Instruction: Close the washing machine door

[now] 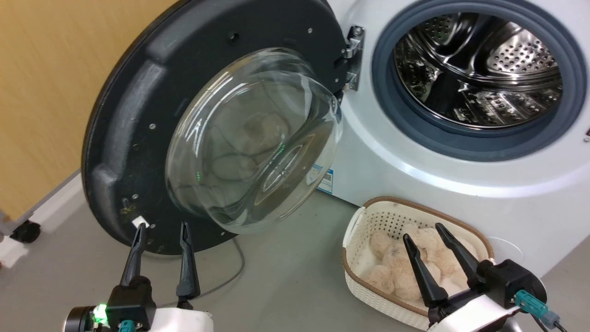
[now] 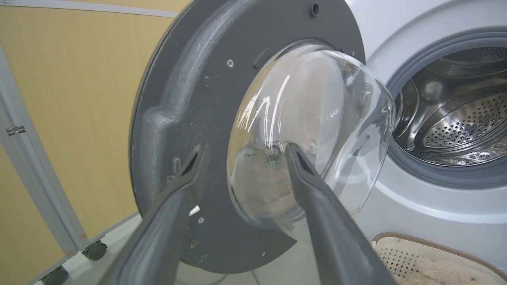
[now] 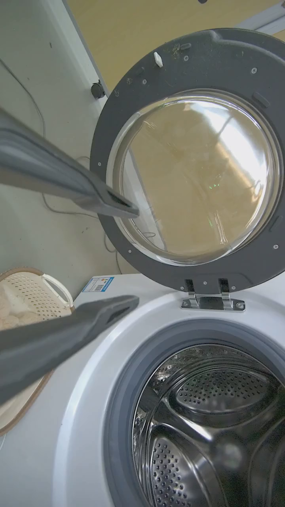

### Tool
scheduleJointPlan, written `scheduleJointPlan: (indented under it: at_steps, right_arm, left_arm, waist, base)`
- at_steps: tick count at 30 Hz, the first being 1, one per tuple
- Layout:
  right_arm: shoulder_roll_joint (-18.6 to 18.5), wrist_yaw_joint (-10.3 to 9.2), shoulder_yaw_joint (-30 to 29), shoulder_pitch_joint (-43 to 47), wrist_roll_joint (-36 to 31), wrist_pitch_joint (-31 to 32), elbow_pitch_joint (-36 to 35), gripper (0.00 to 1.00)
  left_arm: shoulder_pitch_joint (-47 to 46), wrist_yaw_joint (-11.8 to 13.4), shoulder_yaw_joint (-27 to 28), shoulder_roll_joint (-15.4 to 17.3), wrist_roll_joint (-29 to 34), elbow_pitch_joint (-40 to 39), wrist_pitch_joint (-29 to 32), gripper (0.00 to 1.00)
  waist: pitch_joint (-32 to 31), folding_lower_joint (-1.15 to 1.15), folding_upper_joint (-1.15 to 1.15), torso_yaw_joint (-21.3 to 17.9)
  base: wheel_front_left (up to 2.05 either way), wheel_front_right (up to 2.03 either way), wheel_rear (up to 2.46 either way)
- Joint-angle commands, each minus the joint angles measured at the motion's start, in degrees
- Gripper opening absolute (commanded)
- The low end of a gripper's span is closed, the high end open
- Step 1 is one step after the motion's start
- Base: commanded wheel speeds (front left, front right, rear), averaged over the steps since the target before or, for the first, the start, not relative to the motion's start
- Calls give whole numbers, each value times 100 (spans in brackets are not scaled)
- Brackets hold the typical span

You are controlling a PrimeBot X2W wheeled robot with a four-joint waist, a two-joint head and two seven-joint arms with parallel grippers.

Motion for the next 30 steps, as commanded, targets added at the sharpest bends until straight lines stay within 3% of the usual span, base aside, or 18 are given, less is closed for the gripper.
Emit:
scheduleJointPlan:
  at_steps: [1,16,26,27,28,30]
  right_arm:
    - [-49,4,42,-110,53,-59,34,100]
    - [-165,5,180,-150,249,-252,121,100]
    - [-151,5,88,-75,220,-258,61,100]
    - [-149,5,78,-66,216,-259,54,100]
    - [-146,5,68,-58,211,-259,45,100]
    - [-139,5,48,-41,198,-259,25,100]
  left_arm:
    - [95,40,-1,7,-18,-38,-51,100]
    - [139,146,3,6,-55,-118,-230,100]
    - [120,102,-5,5,-92,-87,-233,100]
    - [118,78,7,4,-164,-85,-233,18]
    - [101,50,33,4,-227,-104,-233,0]
    - [40,1,140,9,-316,-172,-233,0]
  waist:
    - [1,0,0,41]
    - [31,0,0,418]
    - [77,0,0,447]
    - [82,0,0,449]
    - [91,0,0,450]
    - [107,0,0,449]
  base:
    - [0,0,0]
    - [0,0,0]
    - [0,0,0]
    - [0,0,0]
    - [0,0,0]
    - [0,0,0]
